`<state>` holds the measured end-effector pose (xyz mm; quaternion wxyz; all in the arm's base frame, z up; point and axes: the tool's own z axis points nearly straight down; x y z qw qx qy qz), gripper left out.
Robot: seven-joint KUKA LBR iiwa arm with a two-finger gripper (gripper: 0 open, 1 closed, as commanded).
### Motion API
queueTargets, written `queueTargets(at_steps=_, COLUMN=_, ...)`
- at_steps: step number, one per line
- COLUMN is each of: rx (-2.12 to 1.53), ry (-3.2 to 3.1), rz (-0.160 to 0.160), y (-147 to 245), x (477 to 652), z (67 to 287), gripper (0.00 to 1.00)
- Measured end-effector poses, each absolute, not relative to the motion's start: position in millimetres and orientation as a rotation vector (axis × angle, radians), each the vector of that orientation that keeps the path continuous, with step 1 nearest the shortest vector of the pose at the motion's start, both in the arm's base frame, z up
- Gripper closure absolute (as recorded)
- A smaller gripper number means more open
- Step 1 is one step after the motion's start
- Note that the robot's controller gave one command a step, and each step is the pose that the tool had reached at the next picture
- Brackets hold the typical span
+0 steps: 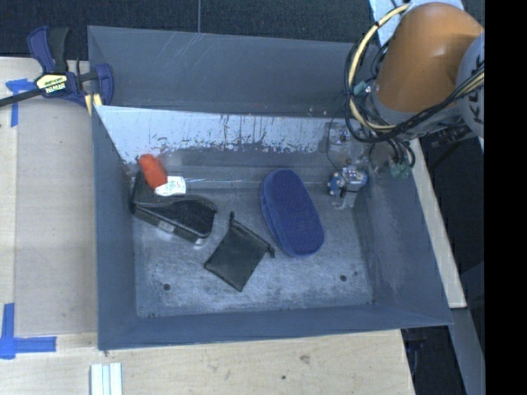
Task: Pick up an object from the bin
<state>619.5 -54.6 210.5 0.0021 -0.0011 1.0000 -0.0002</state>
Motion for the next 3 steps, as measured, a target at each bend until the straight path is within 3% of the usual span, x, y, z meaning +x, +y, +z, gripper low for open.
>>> queueTargets(at_steps=1, rx=0.205, ry=3.130, rz=0.016, y=-131, x=607.5, z=75, gripper=0.00)
queueTargets(at_steps=2, rx=0.204, ry=3.121, rz=-0.005, y=-137, x=609.3, z=80, gripper=1.00)
queueTargets(at_steps=3, rx=0.227, ry=3.122, rz=-0.003, y=-144, x=599.5, z=167, gripper=1.00)
